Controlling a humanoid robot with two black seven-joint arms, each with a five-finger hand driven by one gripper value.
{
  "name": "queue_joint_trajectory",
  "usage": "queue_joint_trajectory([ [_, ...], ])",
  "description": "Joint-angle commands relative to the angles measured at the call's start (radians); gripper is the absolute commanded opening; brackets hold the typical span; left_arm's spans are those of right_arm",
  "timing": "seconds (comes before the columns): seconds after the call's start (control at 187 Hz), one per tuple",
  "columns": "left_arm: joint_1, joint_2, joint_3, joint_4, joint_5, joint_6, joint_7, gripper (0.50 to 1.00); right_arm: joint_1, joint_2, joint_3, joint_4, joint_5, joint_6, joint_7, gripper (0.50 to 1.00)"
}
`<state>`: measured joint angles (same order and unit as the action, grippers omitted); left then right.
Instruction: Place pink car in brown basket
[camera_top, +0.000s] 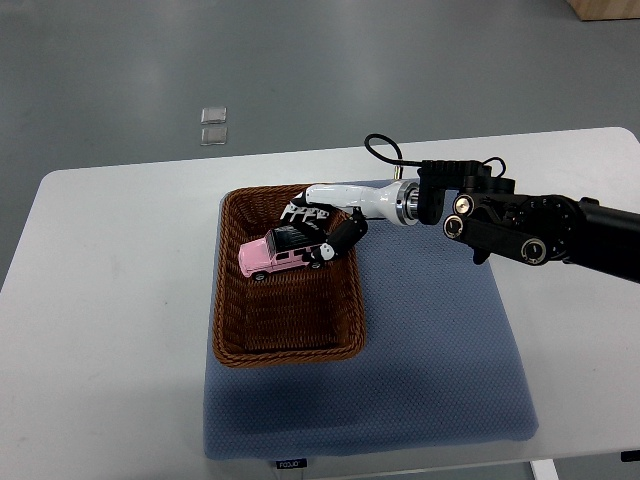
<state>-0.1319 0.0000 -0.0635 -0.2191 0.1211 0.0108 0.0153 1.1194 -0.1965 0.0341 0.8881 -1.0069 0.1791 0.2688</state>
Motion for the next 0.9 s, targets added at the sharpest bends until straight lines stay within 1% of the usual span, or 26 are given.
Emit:
queue_joint_trajectory([
  [0.0, 0.0, 0.0, -0.001, 0.0, 0.0, 0.0, 0.0, 1.0, -0.018, 0.032, -0.002, -0.011, -0.015, -0.001, 0.001, 0.521],
  [0.037, 0.0, 0.0, -0.001, 0.0, 0.0, 0.0, 0.0, 1.0, -0.019, 0.04, -0.002, -0.014, -0.015, -0.001, 0.001, 0.554],
  [0.043, 0.0, 0.0, -0.001, 0.0, 0.0, 0.0, 0.0, 1.0, -0.019, 0.042, -0.002, -0.015, -0.015, 0.0, 0.001, 0.576],
  [0.048, 0.0, 0.0, -0.001, 0.0, 0.0, 0.0, 0.0, 1.0, -0.019, 0.042, -0.002, -0.015, -0.015, 0.0, 0.001, 0.576],
  [0.053, 0.0, 0.0, -0.001, 0.0, 0.0, 0.0, 0.0, 1.0, -0.021, 0.043, 0.0, -0.015, -0.015, 0.0, 0.001, 0.6],
  [0.059, 0.0, 0.0, -0.001, 0.0, 0.0, 0.0, 0.0, 1.0, -0.021, 0.043, 0.0, -0.015, -0.015, 0.0, 0.001, 0.601],
  [0.064, 0.0, 0.0, -0.001, 0.0, 0.0, 0.0, 0.0, 1.0, -0.021, 0.043, 0.0, -0.015, -0.015, 0.0, 0.001, 0.625],
  [0.091, 0.0, 0.0, -0.001, 0.0, 0.0, 0.0, 0.0, 1.0, -0.023, 0.043, 0.0, -0.015, -0.015, 0.0, 0.001, 0.662],
  [0.107, 0.0, 0.0, -0.001, 0.001, 0.0, 0.0, 0.0, 1.0, -0.024, 0.045, 0.0, -0.015, -0.013, 0.0, 0.003, 0.701],
  [0.112, 0.0, 0.0, -0.001, 0.001, 0.0, 0.0, 0.0, 1.0, -0.024, 0.045, 0.0, -0.015, -0.013, 0.0, 0.003, 0.701],
  [0.117, 0.0, 0.0, -0.001, 0.001, 0.0, 0.0, 0.0, 1.0, -0.024, 0.045, 0.001, -0.015, -0.013, 0.0, 0.003, 0.721],
  [0.123, 0.0, 0.0, -0.001, 0.001, 0.0, 0.0, 0.0, 1.0, -0.024, 0.045, 0.001, -0.015, -0.013, 0.0, 0.003, 0.721],
  [0.128, 0.0, 0.0, -0.001, 0.001, 0.0, 0.0, 0.0, 1.0, -0.026, 0.046, 0.001, -0.015, -0.013, 0.0, 0.003, 0.743],
  [0.133, 0.0, 0.0, -0.001, 0.001, 0.0, 0.0, 0.0, 1.0, -0.026, 0.046, 0.001, -0.015, -0.013, 0.0, 0.003, 0.744],
  [0.139, 0.0, 0.0, -0.001, 0.001, 0.0, 0.0, 0.0, 1.0, -0.027, 0.046, 0.001, -0.015, -0.013, 0.0, 0.003, 0.764],
  [0.144, 0.0, 0.0, -0.001, 0.001, 0.0, 0.0, 0.0, 1.0, -0.027, 0.046, 0.001, -0.015, -0.013, 0.0, 0.003, 0.764],
  [0.149, 0.0, 0.0, -0.001, 0.001, 0.0, 0.0, 0.0, 1.0, -0.027, 0.046, 0.001, -0.015, -0.013, 0.0, 0.003, 0.782],
  [0.16, 0.0, 0.0, -0.001, 0.001, 0.0, 0.0, 0.0, 1.0, -0.027, 0.046, 0.001, -0.015, -0.013, 0.0, 0.003, 0.782],
  [0.165, 0.0, 0.0, -0.001, 0.001, 0.0, 0.0, 0.0, 1.0, -0.027, 0.046, 0.001, -0.015, -0.013, 0.0, 0.003, 0.801],
  [0.219, 0.0, 0.0, -0.001, 0.001, 0.0, 0.0, 0.0, 1.0, -0.027, 0.046, 0.006, -0.015, -0.01, 0.0, 0.003, 0.856],
  [0.293, 0.0, 0.0, -0.001, 0.001, 0.0, 0.0, 0.0, 1.0, -0.027, 0.04, 0.017, -0.017, 0.001, 0.0, 0.001, 0.893],
  [0.416, 0.0, 0.0, -0.001, 0.0, 0.0, 0.0, 0.0, 1.0, -0.026, 0.031, 0.075, -0.023, 0.016, -0.001, 0.001, 0.901],
  [0.544, 0.0, 0.0, -0.001, 0.0, 0.0, 0.0, 0.0, 1.0, -0.058, 0.006, 0.279, -0.043, 0.06, 0.0, 0.001, 0.901],
  [0.63, 0.0, 0.0, -0.001, 0.0, 0.0, 0.0, 0.0, 1.0, -0.136, -0.014, 0.455, -0.047, 0.154, 0.003, 0.001, 0.901],
  [0.768, 0.0, 0.0, -0.001, 0.001, 0.0, 0.0, 0.0, 1.0, -0.271, -0.001, 0.748, -0.048, 0.369, 0.01, 0.003, 0.901],
  [0.896, 0.002, 0.0, 0.001, 0.001, 0.0, 0.0, 0.0, 1.0, -0.384, 0.009, 0.917, -0.057, 0.571, 0.011, 0.006, 0.903],
])
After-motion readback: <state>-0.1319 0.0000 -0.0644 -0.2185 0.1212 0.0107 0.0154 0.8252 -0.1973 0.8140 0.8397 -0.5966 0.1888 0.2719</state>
